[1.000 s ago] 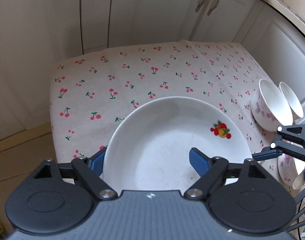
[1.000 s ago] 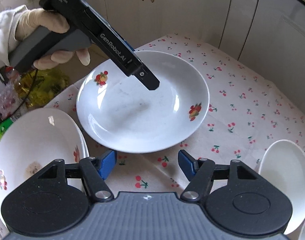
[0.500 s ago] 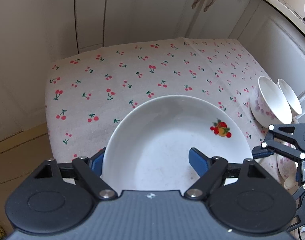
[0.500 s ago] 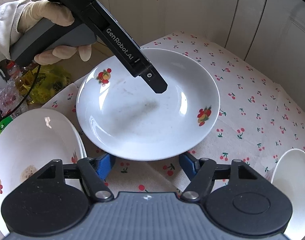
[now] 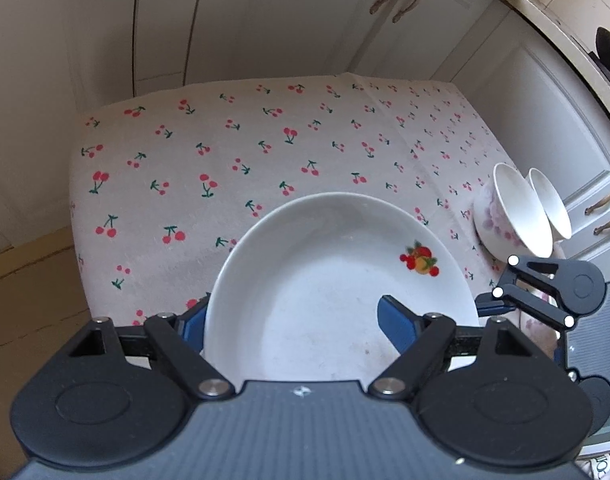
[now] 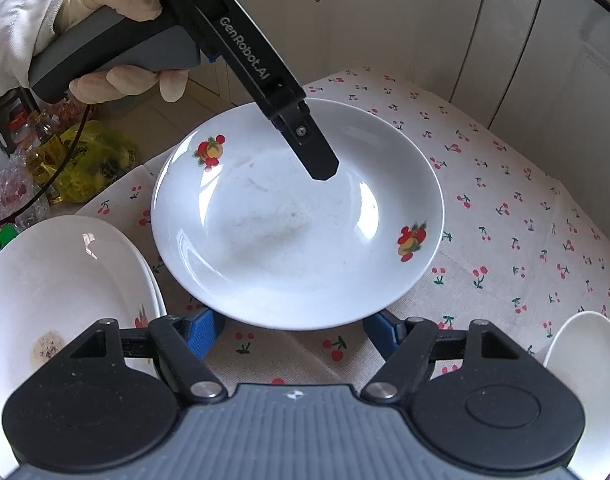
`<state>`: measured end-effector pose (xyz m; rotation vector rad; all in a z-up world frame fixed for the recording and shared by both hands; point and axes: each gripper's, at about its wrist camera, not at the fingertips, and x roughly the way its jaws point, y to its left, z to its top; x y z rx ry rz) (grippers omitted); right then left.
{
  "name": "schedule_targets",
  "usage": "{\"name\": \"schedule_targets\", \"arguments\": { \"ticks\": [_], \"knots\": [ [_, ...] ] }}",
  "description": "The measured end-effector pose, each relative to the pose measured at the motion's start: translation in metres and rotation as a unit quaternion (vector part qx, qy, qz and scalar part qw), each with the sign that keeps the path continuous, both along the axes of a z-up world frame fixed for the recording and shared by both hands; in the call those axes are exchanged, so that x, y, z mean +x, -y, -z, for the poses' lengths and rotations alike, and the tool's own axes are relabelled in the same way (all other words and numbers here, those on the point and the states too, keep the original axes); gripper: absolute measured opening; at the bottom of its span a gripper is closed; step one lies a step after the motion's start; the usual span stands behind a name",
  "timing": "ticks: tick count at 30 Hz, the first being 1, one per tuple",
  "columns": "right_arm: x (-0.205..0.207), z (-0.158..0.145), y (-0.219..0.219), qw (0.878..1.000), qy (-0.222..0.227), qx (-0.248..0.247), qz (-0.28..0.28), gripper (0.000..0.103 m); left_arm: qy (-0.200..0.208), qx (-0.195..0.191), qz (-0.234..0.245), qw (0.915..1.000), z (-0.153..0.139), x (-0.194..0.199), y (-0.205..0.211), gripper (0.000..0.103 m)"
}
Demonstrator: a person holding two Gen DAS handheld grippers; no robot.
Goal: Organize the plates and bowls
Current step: 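Lift the fruit-decal plate with the left tool while the right tool holds the stack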
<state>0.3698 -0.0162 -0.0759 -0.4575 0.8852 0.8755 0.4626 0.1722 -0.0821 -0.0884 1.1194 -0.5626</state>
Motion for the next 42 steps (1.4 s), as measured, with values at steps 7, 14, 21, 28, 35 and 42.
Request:
{"name": "schedule_targets", "arguments": {
  "ticks": [7, 14, 21, 28, 35, 42],
  "knots": [
    [0.001, 0.000, -0.001, 1.000, 0.004, -0.004, -0.003, 0.083, -0.003, -0.007, 0.004, 1.0000, -0.002, 0.007, -0.002, 0.083],
    [-0.003, -0.001, -0.001, 1.000, 0.015, -0.007, 0.001, 0.085, -0.004, 0.004, 0.026, 0.9996, 0.001, 0.013, 0.007, 0.083],
    [-0.002, 0.000, 0.000, 1.000, 0.006, -0.004, 0.005, 0.085, 0.008, 0.003, 0.034, 0.9994, 0.000, 0.011, 0.009, 0.083],
    [0.000, -0.003, 0.004, 1.000, 0.004, 0.007, 0.018, 0.085, 0.016, 0.008, 0.042, 0.9990, 0.000, 0.010, 0.012, 0.083],
    [0.006, -0.001, 0.004, 1.000, -0.020, 0.006, 0.004, 0.086, 0.016, 0.003, 0.049, 0.9987, 0.002, 0.011, 0.011, 0.083],
    [0.016, 0.001, 0.006, 0.999, -0.026, -0.009, 0.019, 0.097, 0.032, 0.007, 0.051, 0.9982, 0.003, 0.013, 0.014, 0.086]
  ]
}}
